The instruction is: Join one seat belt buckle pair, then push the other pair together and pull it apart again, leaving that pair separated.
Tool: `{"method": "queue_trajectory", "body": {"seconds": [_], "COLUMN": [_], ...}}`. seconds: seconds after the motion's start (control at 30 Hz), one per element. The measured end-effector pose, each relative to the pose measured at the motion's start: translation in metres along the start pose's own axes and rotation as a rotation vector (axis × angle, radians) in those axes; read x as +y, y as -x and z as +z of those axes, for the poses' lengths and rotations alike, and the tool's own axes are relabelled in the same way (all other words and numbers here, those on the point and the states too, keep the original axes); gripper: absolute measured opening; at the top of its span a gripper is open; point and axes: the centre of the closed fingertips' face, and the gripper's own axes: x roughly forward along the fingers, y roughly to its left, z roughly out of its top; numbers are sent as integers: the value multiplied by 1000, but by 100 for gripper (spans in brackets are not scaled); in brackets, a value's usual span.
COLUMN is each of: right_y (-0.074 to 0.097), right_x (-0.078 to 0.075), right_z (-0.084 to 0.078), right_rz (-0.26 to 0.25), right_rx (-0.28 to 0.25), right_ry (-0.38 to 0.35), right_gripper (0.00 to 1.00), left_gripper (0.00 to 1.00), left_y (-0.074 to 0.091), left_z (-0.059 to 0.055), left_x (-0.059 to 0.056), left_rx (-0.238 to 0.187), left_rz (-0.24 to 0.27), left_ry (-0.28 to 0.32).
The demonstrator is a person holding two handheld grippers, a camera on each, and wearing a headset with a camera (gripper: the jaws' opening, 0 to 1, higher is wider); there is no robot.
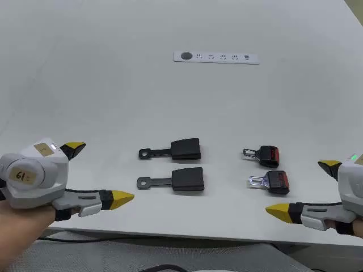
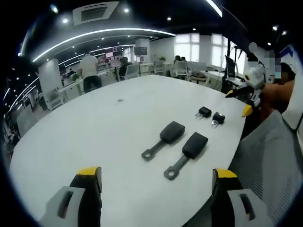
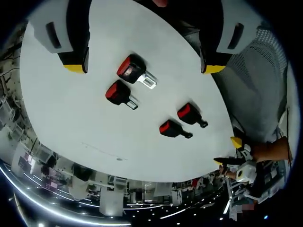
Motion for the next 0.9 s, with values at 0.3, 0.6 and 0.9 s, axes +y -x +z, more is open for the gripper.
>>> {"method": "queue_trajectory", "body": {"seconds": [0.3,0.6,0.9], "right_y": [0,-2,-2], "right_x": [2,5,6], "right_z": [0,0,0], "right_rz": [3,12,15], "right_rx": [2,5,3], "right_ry": [3,8,11], "right_gripper": [97,97,96], "left_gripper": [95,93,93], "left_y": [1,1,1], "left_z": [0,-2,-3], "left_x": [-1,-1,-2], "left_rx": [1,5,9], "left_rz": [-2,-6,-7], "left_ry": [-1,-7,-9]}}
